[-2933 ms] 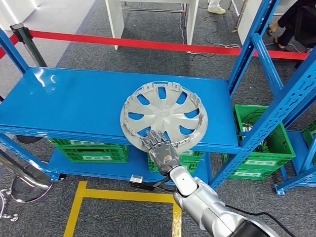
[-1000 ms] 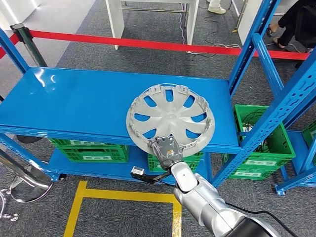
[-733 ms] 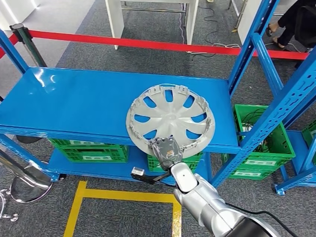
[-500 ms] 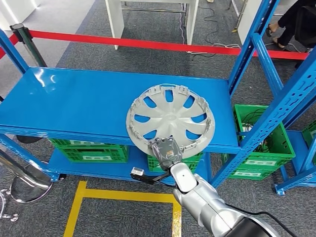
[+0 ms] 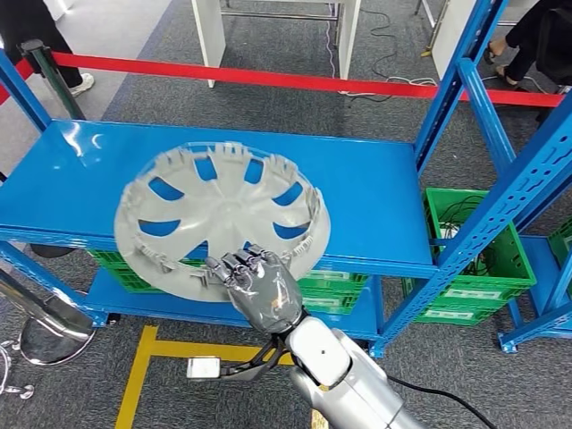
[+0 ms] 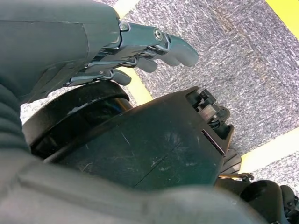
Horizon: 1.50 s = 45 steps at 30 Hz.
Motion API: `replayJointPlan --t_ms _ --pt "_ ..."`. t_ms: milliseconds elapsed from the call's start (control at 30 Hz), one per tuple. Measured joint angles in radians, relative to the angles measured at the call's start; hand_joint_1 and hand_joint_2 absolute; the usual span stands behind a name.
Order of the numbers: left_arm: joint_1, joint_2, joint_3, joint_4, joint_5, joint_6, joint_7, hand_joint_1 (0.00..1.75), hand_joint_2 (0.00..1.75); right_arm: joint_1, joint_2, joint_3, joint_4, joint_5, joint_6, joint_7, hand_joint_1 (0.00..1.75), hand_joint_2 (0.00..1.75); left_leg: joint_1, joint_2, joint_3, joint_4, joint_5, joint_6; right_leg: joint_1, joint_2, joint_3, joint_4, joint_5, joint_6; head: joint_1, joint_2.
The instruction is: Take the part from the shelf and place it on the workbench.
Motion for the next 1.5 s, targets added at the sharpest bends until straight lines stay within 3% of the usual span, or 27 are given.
replayJointPlan --t_ms 367,1067,1500 --pt "-0.001 0.000 0.001 0.000 0.009 0.000 0.000 0.00 1.75 0.022 -0.022 0.038 -0.166 0.001 0.001 -0.024 1.75 1.75 0.000 0.000 0.000 0.000 0.000 0.000 0.000 0.000 0.000 0.000 0.000 0.000 0.000 0.000" --pt "-0.002 0.000 0.001 0.000 0.005 0.016 0.010 0.00 1.75 0.027 -0.030 0.053 -0.200 0.010 0.001 -0.040 1.75 1.75 0.000 0.000 0.000 0.000 0.000 0.000 0.000 0.000 0.000 0.000 0.000 0.000 0.000 0.000" --pt "-0.002 0.000 0.001 0.000 0.004 0.035 0.011 0.00 1.75 0.025 -0.030 0.091 -0.266 0.035 0.002 0.007 1.75 1.75 -0.002 0.000 0.000 0.000 0.000 0.000 -0.002 0.000 0.000 -0.001 0.000 0.000 0.000 0.000"
